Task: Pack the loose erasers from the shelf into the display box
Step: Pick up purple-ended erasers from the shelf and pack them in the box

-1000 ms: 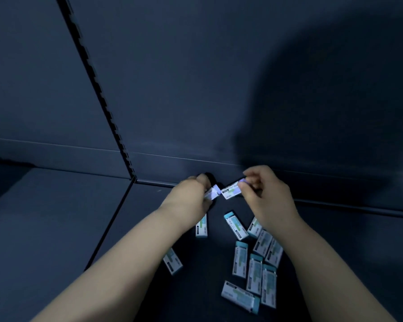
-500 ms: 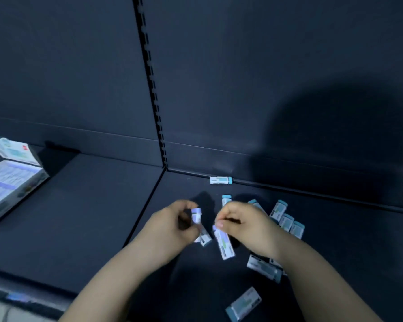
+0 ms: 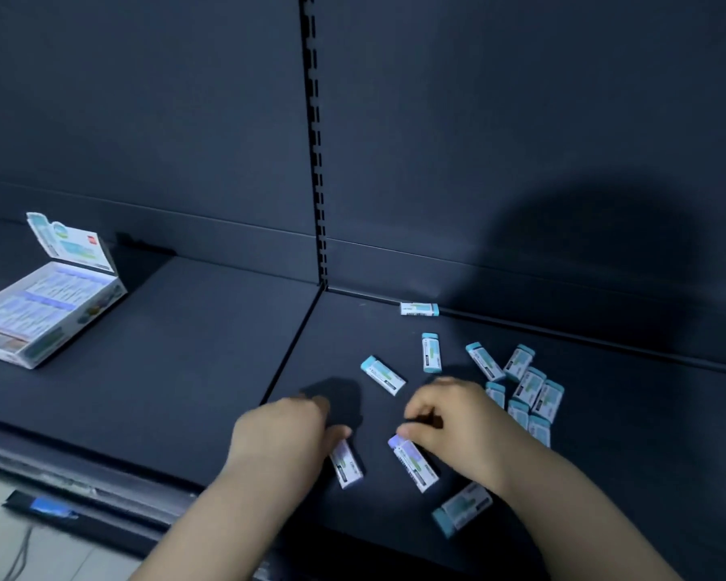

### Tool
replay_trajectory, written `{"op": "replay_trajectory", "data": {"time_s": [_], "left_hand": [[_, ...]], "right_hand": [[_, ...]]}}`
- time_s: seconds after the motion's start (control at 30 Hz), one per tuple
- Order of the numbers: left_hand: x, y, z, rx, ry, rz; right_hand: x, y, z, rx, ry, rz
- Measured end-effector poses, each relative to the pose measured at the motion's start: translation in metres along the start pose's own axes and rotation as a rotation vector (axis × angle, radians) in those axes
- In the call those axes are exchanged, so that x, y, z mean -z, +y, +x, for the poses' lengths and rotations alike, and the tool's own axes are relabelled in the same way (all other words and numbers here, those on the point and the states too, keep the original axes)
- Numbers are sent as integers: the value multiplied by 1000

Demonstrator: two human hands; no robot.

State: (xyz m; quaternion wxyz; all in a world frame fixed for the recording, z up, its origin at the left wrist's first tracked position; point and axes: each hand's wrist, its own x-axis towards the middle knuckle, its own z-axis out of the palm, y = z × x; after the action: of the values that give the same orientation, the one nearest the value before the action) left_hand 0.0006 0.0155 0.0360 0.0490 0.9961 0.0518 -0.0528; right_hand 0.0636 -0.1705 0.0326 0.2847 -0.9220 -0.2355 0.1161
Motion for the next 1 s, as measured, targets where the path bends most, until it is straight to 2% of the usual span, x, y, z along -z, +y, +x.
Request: {"op": "replay_trajectory", "data": {"time_s": [0.03, 0.1, 0.17, 0.23, 0.37, 0.57, 0.8, 1.0], "left_hand": [[2, -8, -1, -62, 26, -62], [3, -23, 1, -252, -34, -221], [-1, -30, 6, -431, -153, -229], [-4, -27, 7, -506, -183, -161], [-14, -21, 13, -512, -64, -113], [-17, -33, 16, -534, 22, -100], [-2, -96, 25, -633, 124, -214], [2, -152, 35, -701, 170, -152]], "right_hand": [[2, -2, -6, -49, -23, -13], [0, -9, -18, -134, -101, -125], [-5, -15, -26, -141, -144, -278], [-10, -21, -29, -108, -138, -342], [-16, -24, -30, -119, -117, -341], [-30, -39, -28, -138, -9, -376], [-63, -90, -8, -183, 157, -320], [-97, -127, 12, -211, 273, -188]]}}
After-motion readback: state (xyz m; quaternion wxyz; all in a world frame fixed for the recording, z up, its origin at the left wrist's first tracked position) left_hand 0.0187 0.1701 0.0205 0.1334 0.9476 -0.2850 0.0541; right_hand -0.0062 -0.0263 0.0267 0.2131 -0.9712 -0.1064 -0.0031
